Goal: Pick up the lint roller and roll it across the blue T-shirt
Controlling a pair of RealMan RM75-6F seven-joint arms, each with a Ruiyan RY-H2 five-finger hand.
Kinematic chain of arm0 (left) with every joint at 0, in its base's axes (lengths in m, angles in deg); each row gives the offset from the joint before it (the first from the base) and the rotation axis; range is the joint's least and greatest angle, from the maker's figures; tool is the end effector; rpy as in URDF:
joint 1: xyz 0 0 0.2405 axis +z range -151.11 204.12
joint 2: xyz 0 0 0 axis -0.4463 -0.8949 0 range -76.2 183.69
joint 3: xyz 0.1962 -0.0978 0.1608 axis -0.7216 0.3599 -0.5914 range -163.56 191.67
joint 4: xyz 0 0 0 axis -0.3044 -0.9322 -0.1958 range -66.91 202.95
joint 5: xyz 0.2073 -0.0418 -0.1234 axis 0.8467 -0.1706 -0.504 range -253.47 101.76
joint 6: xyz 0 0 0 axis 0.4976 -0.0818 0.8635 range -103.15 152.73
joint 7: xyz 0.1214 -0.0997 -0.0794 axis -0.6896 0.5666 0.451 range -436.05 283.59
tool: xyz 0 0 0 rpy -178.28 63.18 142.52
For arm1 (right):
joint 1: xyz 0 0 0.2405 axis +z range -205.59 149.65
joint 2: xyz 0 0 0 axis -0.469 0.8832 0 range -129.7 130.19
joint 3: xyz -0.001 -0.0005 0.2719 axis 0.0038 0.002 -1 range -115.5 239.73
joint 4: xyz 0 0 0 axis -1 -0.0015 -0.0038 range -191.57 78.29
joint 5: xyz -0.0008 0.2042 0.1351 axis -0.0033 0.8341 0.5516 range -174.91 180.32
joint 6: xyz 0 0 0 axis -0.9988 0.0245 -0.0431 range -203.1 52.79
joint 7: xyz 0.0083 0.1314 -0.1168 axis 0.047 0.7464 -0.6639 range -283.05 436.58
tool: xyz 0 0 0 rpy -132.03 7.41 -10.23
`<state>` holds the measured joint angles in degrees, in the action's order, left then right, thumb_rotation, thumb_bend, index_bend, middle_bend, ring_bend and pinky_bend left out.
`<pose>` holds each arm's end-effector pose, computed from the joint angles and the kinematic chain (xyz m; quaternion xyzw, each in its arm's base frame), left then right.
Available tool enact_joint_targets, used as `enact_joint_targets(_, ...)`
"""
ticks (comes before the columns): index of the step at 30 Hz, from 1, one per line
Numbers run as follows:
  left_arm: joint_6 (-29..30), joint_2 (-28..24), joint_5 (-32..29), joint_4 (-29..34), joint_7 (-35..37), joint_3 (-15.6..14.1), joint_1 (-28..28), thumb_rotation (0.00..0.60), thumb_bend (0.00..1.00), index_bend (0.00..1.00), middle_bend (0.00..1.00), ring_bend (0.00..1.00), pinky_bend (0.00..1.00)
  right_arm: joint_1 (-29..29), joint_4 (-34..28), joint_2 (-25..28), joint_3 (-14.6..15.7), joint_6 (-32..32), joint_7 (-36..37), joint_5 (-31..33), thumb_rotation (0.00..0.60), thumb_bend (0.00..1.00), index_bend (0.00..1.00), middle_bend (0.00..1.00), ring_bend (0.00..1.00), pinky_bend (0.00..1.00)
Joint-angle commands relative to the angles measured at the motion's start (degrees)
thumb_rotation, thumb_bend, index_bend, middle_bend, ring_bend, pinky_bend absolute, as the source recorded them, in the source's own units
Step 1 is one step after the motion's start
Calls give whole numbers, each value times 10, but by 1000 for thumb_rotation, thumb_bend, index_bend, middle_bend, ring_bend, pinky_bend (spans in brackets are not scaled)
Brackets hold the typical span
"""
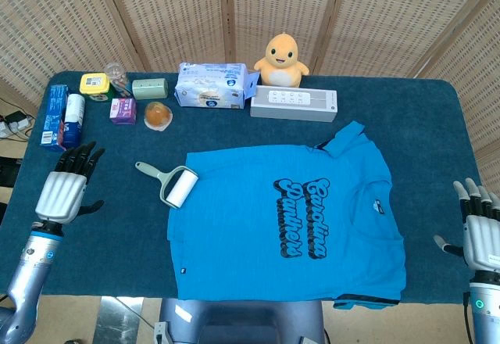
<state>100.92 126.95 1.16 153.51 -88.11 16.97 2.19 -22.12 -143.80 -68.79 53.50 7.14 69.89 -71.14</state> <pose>-0.2880 0.3285 0.0740 -0.6721 -0.3117 -0.3666 0.5628 -0.3735 -0.2448 0.1380 0.5370 -0.3874 0.3376 0.6690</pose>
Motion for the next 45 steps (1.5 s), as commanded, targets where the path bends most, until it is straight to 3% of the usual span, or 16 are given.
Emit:
enact_joint_targets(1, -18, -5, 1, 1, 2, 3, -6, 600, 16, 0, 0, 0, 56, 0, 0, 0, -1, -1, 2, 2, 600, 29, 43, 0, 0, 0)
enact_joint_targets(5, -64, -15, 8, -9, 24, 7, -29, 600, 17, 0, 0, 0, 57, -1, -1, 2, -1, -3, 1, 4, 600, 29, 42, 0, 0, 0)
enact_joint_targets(9, -149, -33, 27, -46, 81, 9, -75, 600, 14, 0, 0, 0, 56, 0, -5, 3, -1, -5, 1, 5, 600, 28, 42, 0, 0, 0)
enact_joint_targets(11, -224, -39, 42, -83, 143, 7, -115, 600, 11, 0, 0, 0, 57, -1, -8, 4, -2, -3, 0, 4, 600, 27, 42, 0, 0, 0)
enact_joint_targets(15, -267, -29, 99, -150, 238, -8, -155, 600, 9, 0, 0, 0, 56, -3, -11, 6, -4, 1, -3, 7, 600, 27, 42, 0, 0, 0)
enact_joint_targets(22, -230, 42, 213, -313, 425, -53, -202, 600, 11, 0, 1, 17, 82, -2, -11, 3, -5, -5, -10, 14, 600, 28, 42, 0, 0, 0)
enact_joint_targets(28, -191, 102, 270, -435, 538, -98, -223, 600, 27, 2, 88, 137, 162, -1, -7, 0, -7, -8, -15, 21, 600, 29, 42, 0, 0, 0)
enact_joint_targets(38, -149, 177, 296, -579, 624, -135, -232, 600, 28, 177, 299, 241, 226, -1, -7, -2, -8, -9, -20, 25, 600, 29, 42, 0, 0, 0)
enact_joint_targets(45, -159, 207, 294, -628, 644, -152, -232, 600, 28, 208, 318, 242, 227, -2, -11, -1, -7, -5, -20, 22, 600, 28, 43, 0, 0, 0)
